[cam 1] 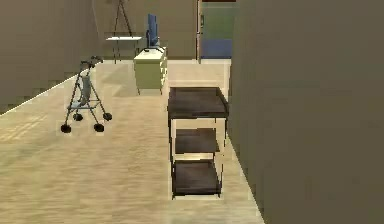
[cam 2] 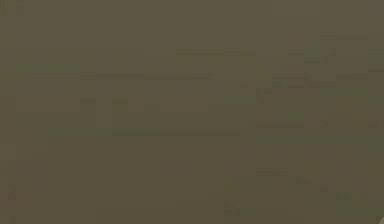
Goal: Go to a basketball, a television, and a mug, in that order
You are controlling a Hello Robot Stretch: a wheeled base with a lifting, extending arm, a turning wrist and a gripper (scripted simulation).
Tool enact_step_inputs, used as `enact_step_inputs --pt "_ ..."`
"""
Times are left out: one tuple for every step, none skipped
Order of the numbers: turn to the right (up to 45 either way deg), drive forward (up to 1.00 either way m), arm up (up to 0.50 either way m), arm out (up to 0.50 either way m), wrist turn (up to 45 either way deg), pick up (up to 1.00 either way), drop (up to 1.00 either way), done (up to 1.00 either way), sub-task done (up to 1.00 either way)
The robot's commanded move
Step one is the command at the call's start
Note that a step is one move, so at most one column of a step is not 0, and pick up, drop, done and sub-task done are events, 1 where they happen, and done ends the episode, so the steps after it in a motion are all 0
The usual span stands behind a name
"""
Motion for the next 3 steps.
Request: enact_step_inputs --pt "45.0 0.00 0.00 0.00 0.0 0.00 0.00 0.00 0.00" --pt "33.0 0.00 0.00 0.00 0.0 0.00 0.00 0.00 0.00" --pt "0.0 0.05 0.00 0.00 0.0 0.00 0.00 0.00 0.00"
